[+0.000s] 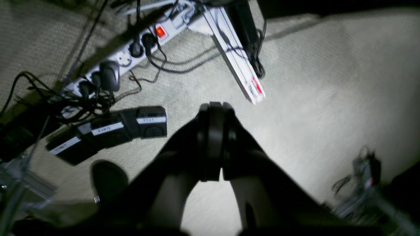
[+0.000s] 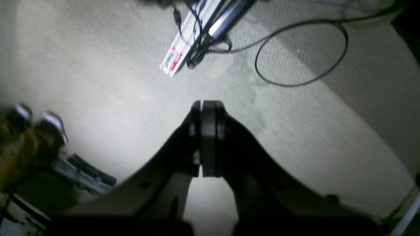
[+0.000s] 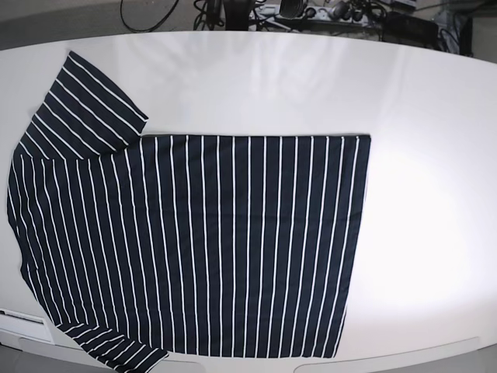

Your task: Fold the T-shirt properly

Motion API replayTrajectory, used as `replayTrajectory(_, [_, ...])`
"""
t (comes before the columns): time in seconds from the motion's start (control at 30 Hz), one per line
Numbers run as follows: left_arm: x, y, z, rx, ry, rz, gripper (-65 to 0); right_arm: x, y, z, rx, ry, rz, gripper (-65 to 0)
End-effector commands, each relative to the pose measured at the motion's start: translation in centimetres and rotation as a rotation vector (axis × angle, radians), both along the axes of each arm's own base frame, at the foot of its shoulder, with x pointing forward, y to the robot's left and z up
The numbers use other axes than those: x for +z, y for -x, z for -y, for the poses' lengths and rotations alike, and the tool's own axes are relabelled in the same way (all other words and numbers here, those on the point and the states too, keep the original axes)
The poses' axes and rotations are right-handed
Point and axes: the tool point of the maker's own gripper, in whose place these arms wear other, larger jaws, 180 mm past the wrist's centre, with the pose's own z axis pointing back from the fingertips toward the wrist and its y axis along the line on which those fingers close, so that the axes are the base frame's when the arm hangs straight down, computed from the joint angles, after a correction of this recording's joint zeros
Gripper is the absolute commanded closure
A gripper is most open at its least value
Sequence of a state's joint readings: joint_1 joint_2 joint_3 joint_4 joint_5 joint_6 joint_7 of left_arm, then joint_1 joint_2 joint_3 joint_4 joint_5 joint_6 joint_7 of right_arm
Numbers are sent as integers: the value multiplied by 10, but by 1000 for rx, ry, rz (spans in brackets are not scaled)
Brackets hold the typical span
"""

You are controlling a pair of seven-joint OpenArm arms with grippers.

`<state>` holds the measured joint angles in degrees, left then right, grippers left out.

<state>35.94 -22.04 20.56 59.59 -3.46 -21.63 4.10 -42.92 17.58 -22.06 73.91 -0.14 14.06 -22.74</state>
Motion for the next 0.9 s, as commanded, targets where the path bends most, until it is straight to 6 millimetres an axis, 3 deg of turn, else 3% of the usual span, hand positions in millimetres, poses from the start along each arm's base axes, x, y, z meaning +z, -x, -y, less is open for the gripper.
replayTrajectory(0.0, [12, 9, 0, -21, 20, -3, 0, 11, 0, 4, 6, -2, 21, 0])
replayTrajectory(0.2, [66, -1, -13, -136, -38, 96, 0, 68, -13, 18, 29, 73, 148, 0])
replayTrajectory(0.4, [131, -40, -7, -179, -14, 263, 0, 128, -47, 26, 41, 184, 366, 0])
replayTrajectory(0.6, [189, -81, -6, -207, -34, 421, 0, 176, -65, 27, 24, 251, 490, 0])
replayTrajectory(0.67, [204, -90, -6, -218, -29, 451, 0, 187, -69, 33, 30, 294, 520, 0])
replayTrajectory(0.87, [228, -118, -13, -238, -59, 542, 0, 221, -112, 46, 35, 404, 710, 0])
